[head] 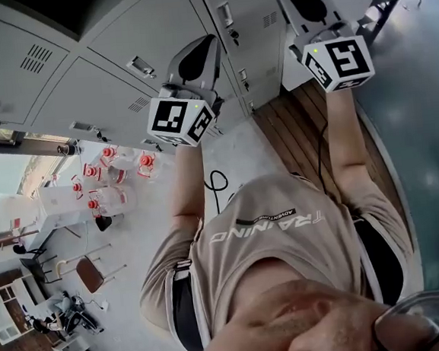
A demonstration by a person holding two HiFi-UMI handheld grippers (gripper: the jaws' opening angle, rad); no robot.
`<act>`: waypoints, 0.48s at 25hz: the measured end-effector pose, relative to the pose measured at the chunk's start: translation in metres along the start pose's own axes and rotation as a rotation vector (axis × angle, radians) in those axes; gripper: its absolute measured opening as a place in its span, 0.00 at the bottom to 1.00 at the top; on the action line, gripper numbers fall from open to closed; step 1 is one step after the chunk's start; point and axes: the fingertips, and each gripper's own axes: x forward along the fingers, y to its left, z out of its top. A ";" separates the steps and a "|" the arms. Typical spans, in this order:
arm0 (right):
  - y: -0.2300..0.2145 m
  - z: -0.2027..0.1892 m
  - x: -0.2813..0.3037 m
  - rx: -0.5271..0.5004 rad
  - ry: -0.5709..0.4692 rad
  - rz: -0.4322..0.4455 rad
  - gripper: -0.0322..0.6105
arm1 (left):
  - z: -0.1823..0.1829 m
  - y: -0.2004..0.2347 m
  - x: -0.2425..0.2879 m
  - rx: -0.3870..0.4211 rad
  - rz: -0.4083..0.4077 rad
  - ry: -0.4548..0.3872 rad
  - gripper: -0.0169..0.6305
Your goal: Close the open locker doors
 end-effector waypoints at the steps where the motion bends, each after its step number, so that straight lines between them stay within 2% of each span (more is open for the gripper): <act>1: 0.000 0.000 0.000 -0.001 -0.004 0.005 0.07 | -0.002 0.000 0.001 0.001 -0.001 0.003 0.02; 5: 0.006 0.009 0.000 -0.016 -0.042 0.026 0.07 | -0.009 0.004 0.001 -0.007 0.017 0.014 0.02; 12: 0.033 0.025 0.004 -0.004 -0.089 0.112 0.07 | -0.017 0.015 -0.005 -0.006 0.066 0.033 0.02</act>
